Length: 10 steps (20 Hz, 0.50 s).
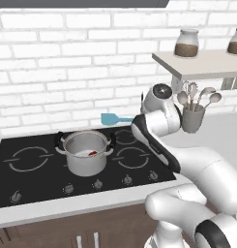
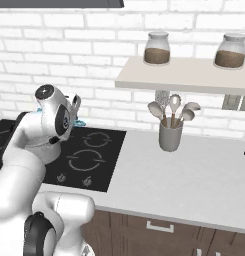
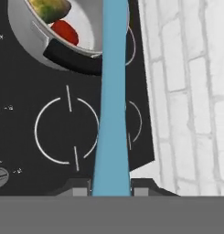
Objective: Put the cucumber and bell pepper in the pot. Retrieve the spatula and lightly stir the vegetables in the pot.
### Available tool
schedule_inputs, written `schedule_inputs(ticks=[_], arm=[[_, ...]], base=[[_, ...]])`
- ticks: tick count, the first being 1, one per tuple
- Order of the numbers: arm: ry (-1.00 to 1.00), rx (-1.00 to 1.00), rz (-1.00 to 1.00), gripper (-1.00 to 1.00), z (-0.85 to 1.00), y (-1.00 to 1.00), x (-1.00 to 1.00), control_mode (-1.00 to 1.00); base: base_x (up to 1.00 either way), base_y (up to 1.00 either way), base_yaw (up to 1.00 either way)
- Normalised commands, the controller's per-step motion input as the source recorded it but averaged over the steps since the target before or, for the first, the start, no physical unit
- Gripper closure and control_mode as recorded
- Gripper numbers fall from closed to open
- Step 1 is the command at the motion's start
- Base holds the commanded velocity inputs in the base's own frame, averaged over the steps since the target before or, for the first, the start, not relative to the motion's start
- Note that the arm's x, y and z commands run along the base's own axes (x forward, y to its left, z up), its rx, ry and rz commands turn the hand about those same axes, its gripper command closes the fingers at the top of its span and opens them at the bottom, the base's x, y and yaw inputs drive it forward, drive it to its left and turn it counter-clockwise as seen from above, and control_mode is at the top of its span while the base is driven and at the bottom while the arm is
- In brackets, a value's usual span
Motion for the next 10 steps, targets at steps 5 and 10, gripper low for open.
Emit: schedule_inputs(ticks=[5,10], arm=[[-0.01,-0.35,0.26,1.0,0.2,0.18,0.2,-1.0],[-0.07,-0.54,0.24,1.0,-0.14,0.28,0.09,-1.0]], base=[[0.0,0.0,0.0],[0.0,0.0,0.0]])
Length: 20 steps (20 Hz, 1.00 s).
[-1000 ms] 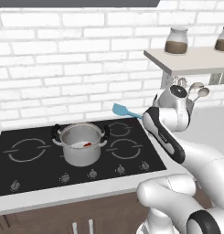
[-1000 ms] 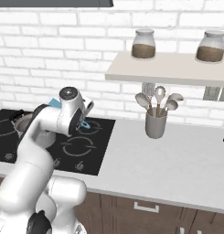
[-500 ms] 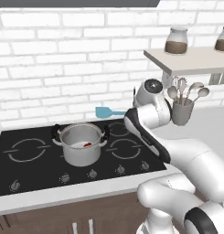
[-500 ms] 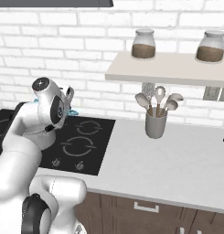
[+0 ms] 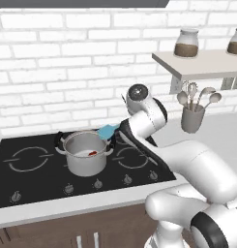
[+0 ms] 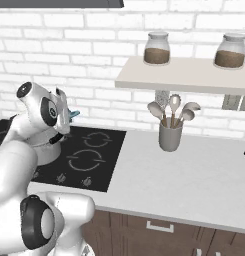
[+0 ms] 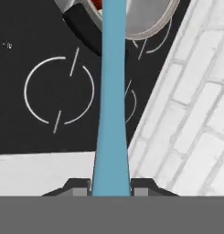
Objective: Put the cucumber and bell pepper in the pot. Retrieve the spatula and lightly stir the vegetables in the pot.
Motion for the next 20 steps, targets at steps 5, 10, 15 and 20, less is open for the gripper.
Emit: schedule_inputs(ticks=[5,10,15,20], arm=[[-0.3,-0.38,0.14,1.0,-0.01,0.68,0.03,-1.0],[-0.24,-0.3,0.12,1.0,0.0,0.75,0.16,-1.0],[0.01,-0.19,0.16,1.0,0.0,0.44,0.27,-1.0],[0.1,-0.19,0.05,1.0,0.0,0.4,0.19,-1.0]], base=[[0.0,0.0,0.0],[0.0,0.0,0.0],[0.0,0.0,0.0],[0.0,0.0,0.0]])
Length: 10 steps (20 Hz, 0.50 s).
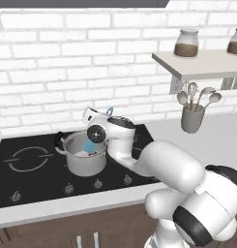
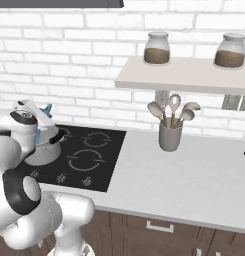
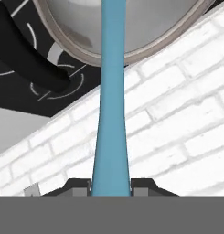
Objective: Put the cucumber and bell pepper in the pot. Retrieve the spatula and lightly stir the vegetables in the pot.
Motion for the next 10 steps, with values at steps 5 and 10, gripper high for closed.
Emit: schedule_inputs(ticks=[5,10], arm=[[0.01,-0.22,0.04,1.0,-0.09,0.48,0.03,-1.0],[-0.03,-0.27,0.03,1.0,-0.18,0.42,0.0,-1.0]], base=[[0.0,0.0,0.0],[0.0,0.0,0.0]])
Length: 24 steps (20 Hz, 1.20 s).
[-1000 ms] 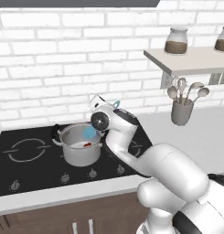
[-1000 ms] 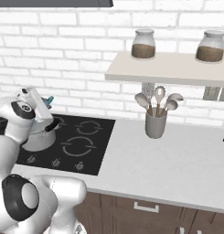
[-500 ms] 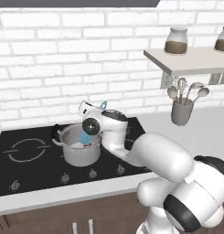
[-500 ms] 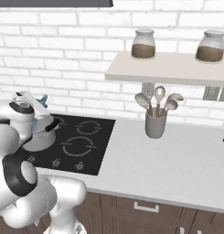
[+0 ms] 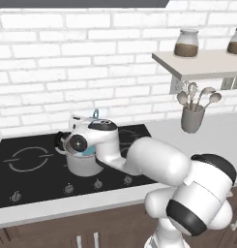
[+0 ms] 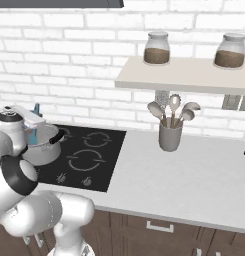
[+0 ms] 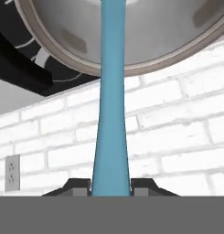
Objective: Put the cucumber and bell pepper in the pot. Retrieve the spatula and lightly stir the vegetables in the pot.
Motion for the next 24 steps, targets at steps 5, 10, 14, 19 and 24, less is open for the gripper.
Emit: schedule_inputs(ticks=[5,10,14,19,24], arm=[[-0.06,-0.27,0.01,1.0,-0.27,0.27,0.0,-1.0],[-0.1,-0.24,0.0,1.0,-0.31,0.28,0.0,-1.0],[-0.07,-0.17,0.0,1.0,-0.27,0.24,0.0,-1.0],[-0.02,-0.06,0.0,1.0,-0.17,0.16,0.0,-1.0],[-0.24,0.0,0.0,1.0,0.01,0.14,-0.02,-1.0]], base=[[0.0,0.0,0.0],[0.0,0.0,0.0],[0.0,0.0,0.0],[0.0,0.0,0.0],[0.0,0.0,0.0]])
